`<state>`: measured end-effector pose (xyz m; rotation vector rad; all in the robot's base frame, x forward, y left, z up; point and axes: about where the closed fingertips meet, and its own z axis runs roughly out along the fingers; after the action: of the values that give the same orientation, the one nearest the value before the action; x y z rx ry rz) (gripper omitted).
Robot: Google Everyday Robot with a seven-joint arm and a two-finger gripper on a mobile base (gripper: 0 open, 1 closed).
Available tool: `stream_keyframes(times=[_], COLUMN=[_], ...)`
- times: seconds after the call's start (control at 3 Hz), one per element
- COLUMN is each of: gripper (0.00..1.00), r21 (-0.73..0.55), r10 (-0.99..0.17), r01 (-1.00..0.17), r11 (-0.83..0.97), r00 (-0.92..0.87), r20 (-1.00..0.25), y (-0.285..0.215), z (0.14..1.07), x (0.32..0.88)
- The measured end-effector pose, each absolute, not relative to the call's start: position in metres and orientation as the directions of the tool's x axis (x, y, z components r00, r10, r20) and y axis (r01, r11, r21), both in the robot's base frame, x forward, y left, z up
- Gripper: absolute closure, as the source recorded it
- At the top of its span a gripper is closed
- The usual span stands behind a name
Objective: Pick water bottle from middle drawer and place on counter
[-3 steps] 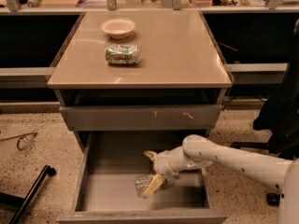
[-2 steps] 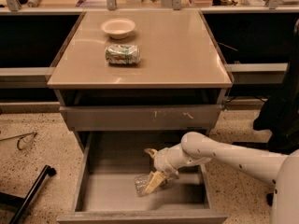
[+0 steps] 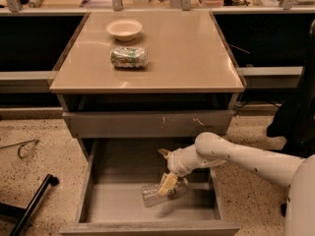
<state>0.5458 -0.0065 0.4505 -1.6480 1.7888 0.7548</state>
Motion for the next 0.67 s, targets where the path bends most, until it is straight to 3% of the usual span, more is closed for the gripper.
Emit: stream_keyframes(times=[0.67], gripper=[0.0], r21=[0.103], r10=[-0.651], r01=[-0.989], r11=[0.104], r00=[-0.146], r20=[-0.745], y=[-0.03], z=[0.431], x=[0.51])
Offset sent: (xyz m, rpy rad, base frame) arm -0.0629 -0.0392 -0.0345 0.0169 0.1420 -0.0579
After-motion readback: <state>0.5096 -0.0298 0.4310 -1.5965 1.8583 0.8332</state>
